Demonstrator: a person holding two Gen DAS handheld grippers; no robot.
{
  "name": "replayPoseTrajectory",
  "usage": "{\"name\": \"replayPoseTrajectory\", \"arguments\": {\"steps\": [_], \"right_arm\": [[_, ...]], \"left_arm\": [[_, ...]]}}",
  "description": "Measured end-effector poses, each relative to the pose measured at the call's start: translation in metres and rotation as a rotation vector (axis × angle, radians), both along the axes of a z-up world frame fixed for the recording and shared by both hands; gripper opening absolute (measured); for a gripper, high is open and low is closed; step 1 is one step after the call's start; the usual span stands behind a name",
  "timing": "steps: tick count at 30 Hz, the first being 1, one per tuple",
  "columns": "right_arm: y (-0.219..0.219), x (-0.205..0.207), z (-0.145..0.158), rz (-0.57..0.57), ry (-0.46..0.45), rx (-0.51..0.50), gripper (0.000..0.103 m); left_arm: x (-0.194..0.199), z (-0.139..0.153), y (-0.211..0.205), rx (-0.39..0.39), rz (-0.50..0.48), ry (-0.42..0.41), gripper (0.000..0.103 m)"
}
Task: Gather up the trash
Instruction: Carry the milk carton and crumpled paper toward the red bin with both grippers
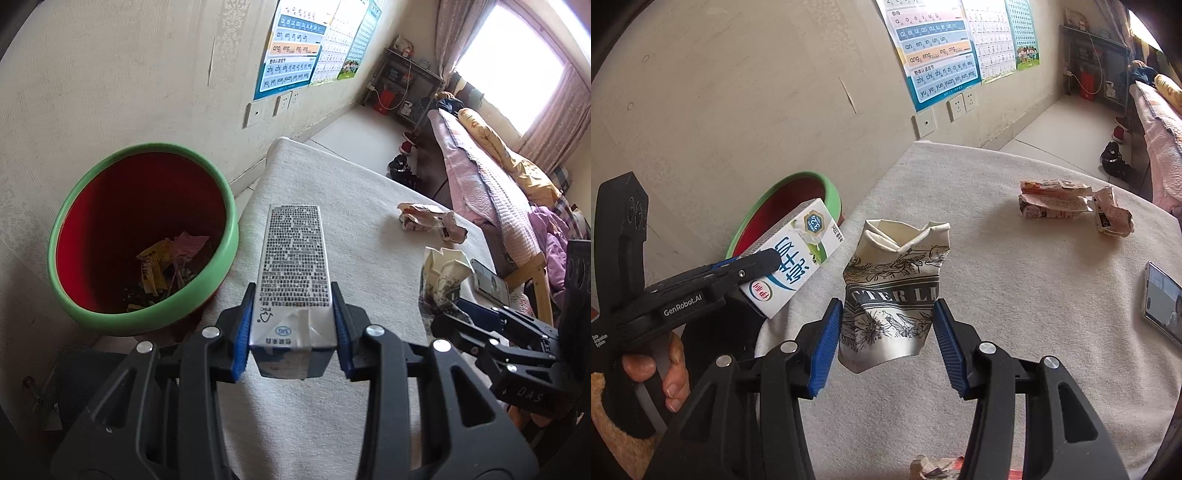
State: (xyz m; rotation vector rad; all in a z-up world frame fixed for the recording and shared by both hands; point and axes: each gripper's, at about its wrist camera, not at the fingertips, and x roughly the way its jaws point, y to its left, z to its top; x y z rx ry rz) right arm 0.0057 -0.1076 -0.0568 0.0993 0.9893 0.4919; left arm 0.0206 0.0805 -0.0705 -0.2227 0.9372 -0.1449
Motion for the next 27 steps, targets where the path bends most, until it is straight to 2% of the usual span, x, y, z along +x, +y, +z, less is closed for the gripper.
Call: {"name": "replayPoseTrajectory", "arguments": {"steps": [15,27], "right_arm": [[0.014,-0.001,0.005,0.034,-0.01,-0.014,0.049],[0.048,0.007,0.012,0.112,-0.039,-0.015,0.049]], "left_arm": [[0.0,-0.004,0.018,-0.007,0.04,0.003,0.036],[0.002,-0.006,0.027,-0.005,0.059,-0.005,0.036]]}}
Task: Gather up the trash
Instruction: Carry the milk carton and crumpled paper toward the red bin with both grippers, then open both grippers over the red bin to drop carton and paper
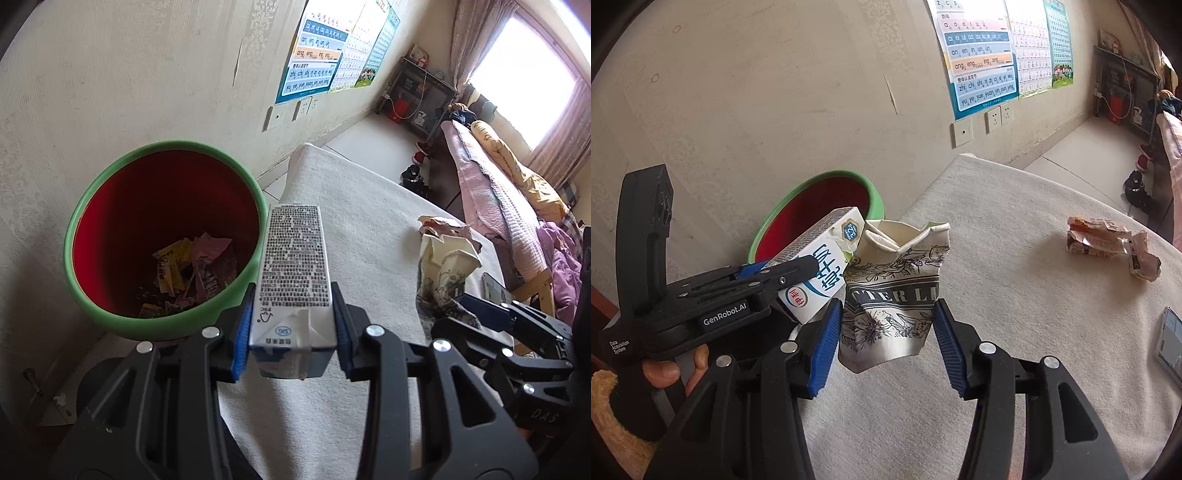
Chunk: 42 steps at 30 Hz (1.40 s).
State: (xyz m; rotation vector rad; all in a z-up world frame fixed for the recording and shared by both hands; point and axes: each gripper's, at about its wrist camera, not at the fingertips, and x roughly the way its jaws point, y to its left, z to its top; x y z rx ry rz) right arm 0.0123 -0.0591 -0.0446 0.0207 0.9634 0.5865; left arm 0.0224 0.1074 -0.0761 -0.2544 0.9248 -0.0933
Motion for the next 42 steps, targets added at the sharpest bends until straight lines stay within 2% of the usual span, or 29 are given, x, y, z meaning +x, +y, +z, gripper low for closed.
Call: {"name": "replayPoseTrajectory", "arguments": {"steps": [19,23,29,37,38,40,41,42], "right_arm": [[0.049,0.018,-0.013,0.082,0.037,-0.036,0.046],[0.042,0.015,-0.025,0.049,0.057,-0.052,0.047],[0.02,0.023,-0.044,-0.03,0.093,-0.1,0.062],[0.022,0.037,-0.078,-0.037,0.216,-0.086,0.068],[0.023,0.038,-0.082,-0.037,0.225,-0.085,0.067],[0.024,0.041,-0.088,-0.042,0.244,-0.078,0.056],[0.024,0.042,-0.09,-0.043,0.253,-0.074,0.045],[0.024,0.042,-0.091,-0.044,0.253,-0.067,0.045]], "left_arm": [[0.002,0.003,0.055,-0.01,0.098,-0.009,0.036],[-0.001,0.006,0.064,-0.012,0.113,-0.013,0.036],[-0.004,-0.001,0.071,-0.033,0.133,0.012,0.036],[-0.002,-0.001,0.065,-0.033,0.115,0.013,0.036],[-0.002,-0.001,0.066,-0.033,0.113,0.015,0.036],[-0.002,-0.002,0.065,-0.034,0.113,0.017,0.036],[-0.001,-0.003,0.066,-0.034,0.113,0.02,0.036],[-0.001,-0.004,0.067,-0.035,0.114,0.024,0.036]]}}
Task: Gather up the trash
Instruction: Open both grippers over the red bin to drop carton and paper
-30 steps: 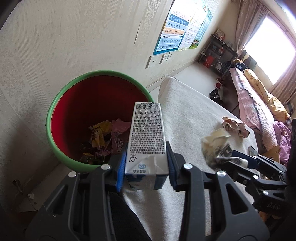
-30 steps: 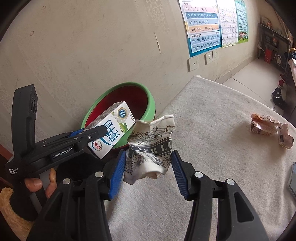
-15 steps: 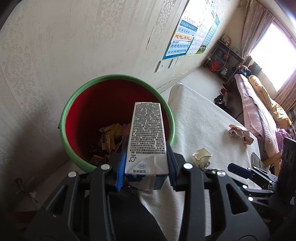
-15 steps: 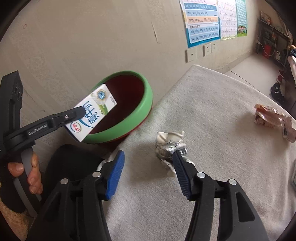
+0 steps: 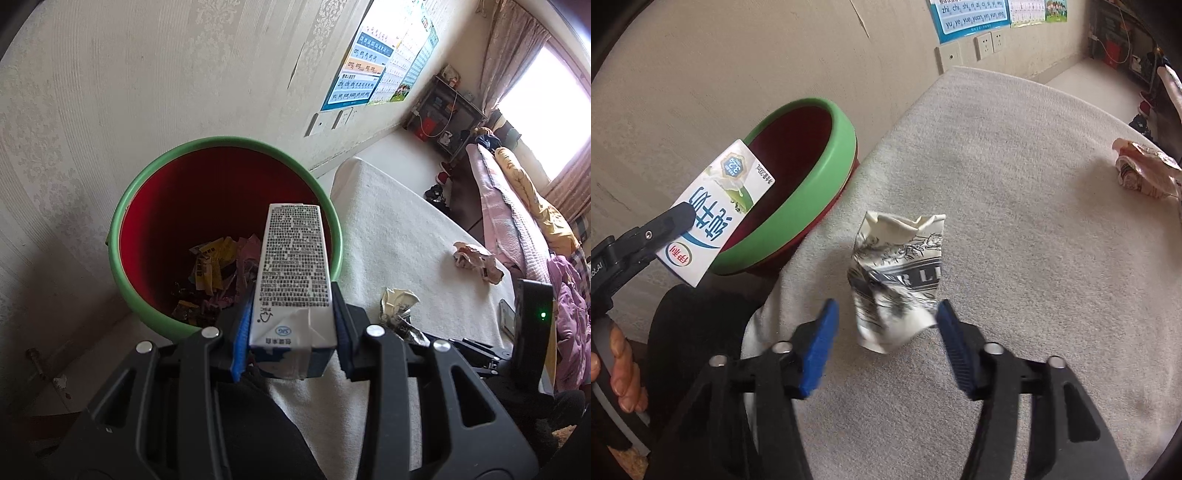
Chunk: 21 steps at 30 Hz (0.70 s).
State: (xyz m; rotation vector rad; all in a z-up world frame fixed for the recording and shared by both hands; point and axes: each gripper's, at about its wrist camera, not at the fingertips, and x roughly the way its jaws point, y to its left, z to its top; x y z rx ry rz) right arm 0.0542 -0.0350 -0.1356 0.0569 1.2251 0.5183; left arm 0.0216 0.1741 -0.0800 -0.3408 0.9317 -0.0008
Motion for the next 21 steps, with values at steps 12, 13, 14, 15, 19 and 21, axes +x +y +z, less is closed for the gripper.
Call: {"name": "replayPoseTrajectory", "arguments": {"steps": [12,13,14,15,19,21], "right_arm": [[0.018,0.001,0.07,0.042,-0.172,0.106,0.043],[0.025,0.004,0.076,0.055,-0.181,0.114,0.043],[0.034,0.007,0.08,0.068,-0.19,0.124,0.043],[0.042,0.009,0.085,0.081,-0.2,0.137,0.044],[0.066,0.013,0.102,0.142,-0.248,0.173,0.057],[0.065,0.011,0.104,0.15,-0.247,0.186,0.059]], "left_arm": [[0.008,0.009,0.024,0.014,0.082,-0.037,0.036],[0.009,0.01,0.028,0.016,0.095,-0.038,0.036],[0.012,0.01,0.032,0.017,0.111,-0.037,0.036],[0.015,0.011,0.037,0.015,0.132,-0.033,0.036],[0.015,0.016,0.052,-0.006,0.212,-0.049,0.053],[0.011,0.017,0.051,-0.004,0.211,-0.051,0.054]]}}
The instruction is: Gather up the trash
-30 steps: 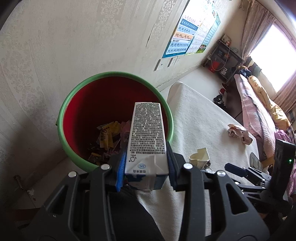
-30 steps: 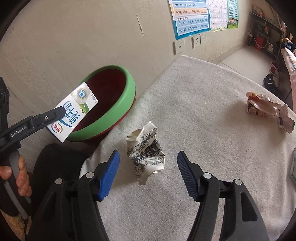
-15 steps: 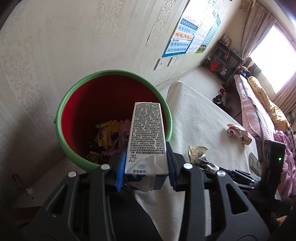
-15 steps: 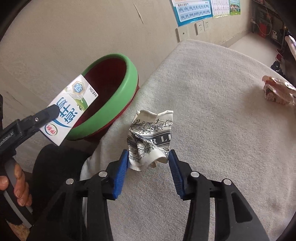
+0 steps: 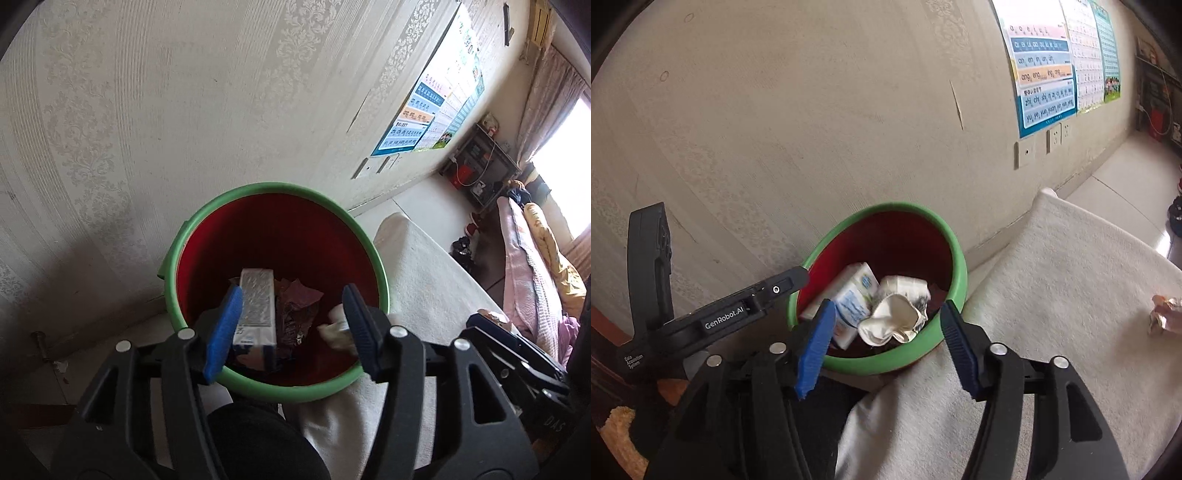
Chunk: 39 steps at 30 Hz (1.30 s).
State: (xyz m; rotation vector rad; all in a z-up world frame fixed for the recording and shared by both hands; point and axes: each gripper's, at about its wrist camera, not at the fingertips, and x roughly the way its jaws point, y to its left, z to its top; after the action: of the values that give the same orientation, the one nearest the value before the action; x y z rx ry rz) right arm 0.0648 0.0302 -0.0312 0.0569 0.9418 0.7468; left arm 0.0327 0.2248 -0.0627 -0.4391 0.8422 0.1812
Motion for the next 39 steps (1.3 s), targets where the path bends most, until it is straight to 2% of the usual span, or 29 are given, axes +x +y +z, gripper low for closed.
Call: {"name": "replayPoseTrajectory", "arguments": {"steps": [4,7,11,15,18,19,21,24,25,26,27,29,32,34,37,39], "right_arm": [[-0.036,-0.009,-0.005,-0.015,0.029,-0.024,0.059],[-0.089,-0.018,-0.011,-0.08,0.058,-0.077,0.059],[-0.173,-0.034,-0.024,-0.225,0.152,-0.151,0.06],[-0.227,-0.07,-0.037,-0.243,0.287,-0.264,0.063],[-0.245,-0.1,-0.045,-0.217,0.406,-0.272,0.066],[-0.246,-0.109,-0.047,-0.21,0.424,-0.292,0.067],[-0.249,-0.123,-0.05,-0.208,0.439,-0.33,0.069],[-0.243,-0.126,-0.047,-0.207,0.411,-0.351,0.069],[-0.243,-0.125,-0.048,-0.211,0.405,-0.352,0.069],[-0.242,-0.123,-0.05,-0.217,0.406,-0.352,0.069],[-0.243,-0.123,-0.052,-0.22,0.411,-0.351,0.069],[-0.245,-0.124,-0.055,-0.221,0.419,-0.358,0.069],[-0.248,-0.123,-0.053,-0.241,0.418,-0.34,0.07],[-0.253,-0.125,-0.047,-0.272,0.421,-0.319,0.07],[-0.254,-0.136,-0.042,-0.294,0.467,-0.32,0.07],[-0.255,-0.145,-0.042,-0.3,0.494,-0.339,0.072]], "left_arm": [[-0.007,-0.006,-0.014,0.0,-0.059,0.023,0.054],[-0.011,-0.015,-0.044,-0.009,-0.171,0.051,0.055],[-0.015,-0.02,-0.11,-0.014,-0.431,0.08,0.055],[-0.034,-0.022,-0.19,-0.04,-0.737,0.105,0.058],[-0.049,-0.035,-0.241,-0.157,-0.924,0.201,0.059],[-0.052,-0.041,-0.253,-0.191,-0.971,0.235,0.062],[-0.064,-0.055,-0.284,-0.207,-1.059,0.318,0.07],[-0.076,-0.077,-0.316,-0.122,-1.082,0.371,0.071],[-0.074,-0.084,-0.321,-0.107,-1.077,0.391,0.067],[-0.074,-0.09,-0.323,-0.11,-1.078,0.406,0.048],[-0.075,-0.094,-0.325,-0.119,-1.088,0.422,0.044],[-0.075,-0.09,-0.32,-0.103,-1.082,0.396,0.039],[-0.061,-0.077,-0.293,-0.086,-0.984,0.329,0.037],[-0.047,-0.068,-0.265,-0.106,-0.876,0.289,0.037],[-0.028,-0.055,-0.234,-0.071,-0.749,0.237,0.037],[-0.022,-0.055,-0.22,-0.076,-0.7,0.231,0.037]]}}
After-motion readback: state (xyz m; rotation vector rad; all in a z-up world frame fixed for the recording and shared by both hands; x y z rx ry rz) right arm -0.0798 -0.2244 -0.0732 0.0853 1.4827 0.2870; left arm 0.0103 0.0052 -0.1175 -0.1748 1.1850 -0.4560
